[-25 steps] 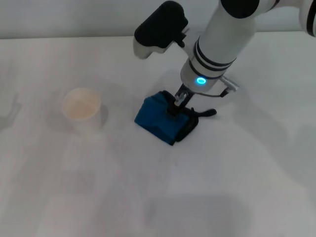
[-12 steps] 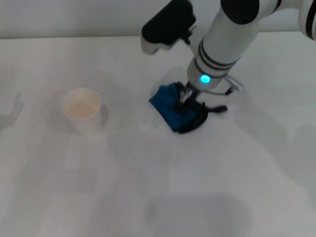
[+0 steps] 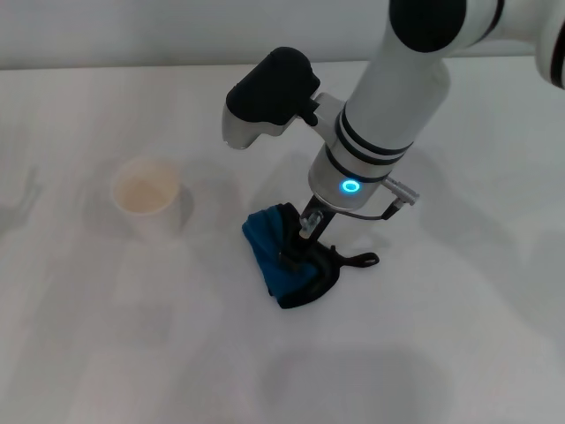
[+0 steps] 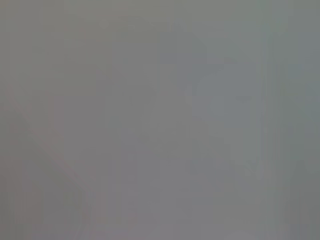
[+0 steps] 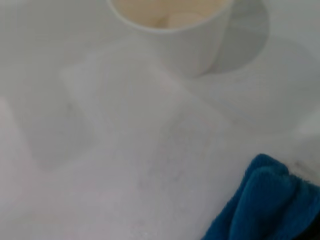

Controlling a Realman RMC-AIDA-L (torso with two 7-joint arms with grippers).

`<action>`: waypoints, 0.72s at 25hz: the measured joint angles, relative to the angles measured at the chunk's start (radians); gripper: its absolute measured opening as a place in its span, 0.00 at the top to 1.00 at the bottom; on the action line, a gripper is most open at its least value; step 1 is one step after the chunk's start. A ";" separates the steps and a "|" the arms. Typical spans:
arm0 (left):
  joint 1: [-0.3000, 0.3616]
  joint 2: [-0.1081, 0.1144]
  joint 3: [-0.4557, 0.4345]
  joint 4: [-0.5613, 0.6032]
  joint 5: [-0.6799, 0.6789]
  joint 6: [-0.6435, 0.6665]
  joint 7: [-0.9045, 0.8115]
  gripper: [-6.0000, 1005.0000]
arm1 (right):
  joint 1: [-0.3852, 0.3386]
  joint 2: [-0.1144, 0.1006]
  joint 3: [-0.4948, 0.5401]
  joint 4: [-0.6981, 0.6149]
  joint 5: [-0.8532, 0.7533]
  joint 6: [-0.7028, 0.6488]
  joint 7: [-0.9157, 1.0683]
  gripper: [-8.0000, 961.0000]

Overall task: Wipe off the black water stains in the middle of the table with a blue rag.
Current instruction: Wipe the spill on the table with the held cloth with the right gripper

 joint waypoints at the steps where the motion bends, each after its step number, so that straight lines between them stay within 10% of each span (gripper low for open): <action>1: 0.001 0.000 0.000 0.000 0.000 0.000 0.000 0.12 | -0.013 -0.001 0.010 -0.014 -0.003 0.003 0.004 0.93; 18: -0.004 0.001 0.000 0.000 0.000 0.001 0.000 0.12 | -0.321 -0.011 0.360 -0.299 -0.450 0.193 0.148 0.93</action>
